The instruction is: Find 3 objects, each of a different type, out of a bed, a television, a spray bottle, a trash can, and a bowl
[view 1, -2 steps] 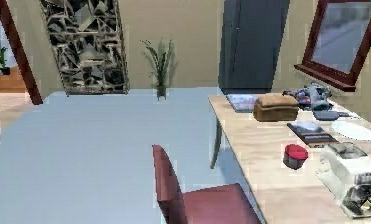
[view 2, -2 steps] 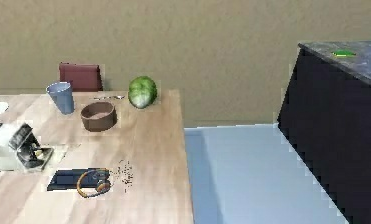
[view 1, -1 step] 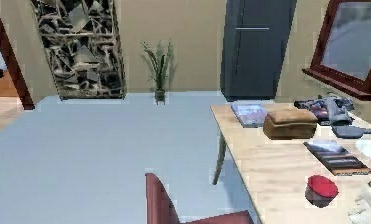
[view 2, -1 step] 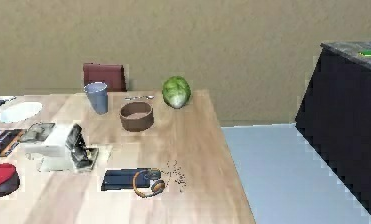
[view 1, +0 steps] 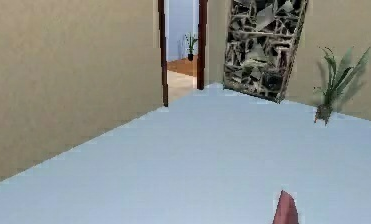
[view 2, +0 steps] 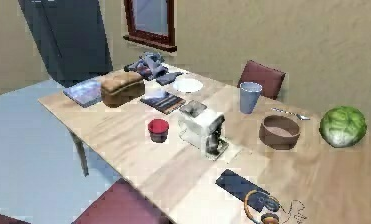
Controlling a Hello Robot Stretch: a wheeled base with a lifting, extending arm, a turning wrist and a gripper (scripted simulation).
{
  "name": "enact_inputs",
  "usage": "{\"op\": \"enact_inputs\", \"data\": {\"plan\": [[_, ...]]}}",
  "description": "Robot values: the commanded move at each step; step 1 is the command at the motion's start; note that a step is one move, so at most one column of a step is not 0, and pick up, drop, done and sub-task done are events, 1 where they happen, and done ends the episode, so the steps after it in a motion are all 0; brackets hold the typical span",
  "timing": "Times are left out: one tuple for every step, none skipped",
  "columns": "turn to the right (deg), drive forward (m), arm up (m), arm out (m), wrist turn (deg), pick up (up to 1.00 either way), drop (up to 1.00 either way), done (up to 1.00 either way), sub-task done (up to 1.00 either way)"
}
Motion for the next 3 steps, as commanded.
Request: {"op": "enact_inputs", "data": {"plan": [[-45.0,0.00,0.00,0.00,0.0,0.00,0.00,0.00,0.00],[-42.0,0.00,0.00,0.00,0.0,0.00,0.00,0.00,0.00],[0.0,0.40,0.00,0.00,0.0,0.00,0.00,0.00,0.00]]}}
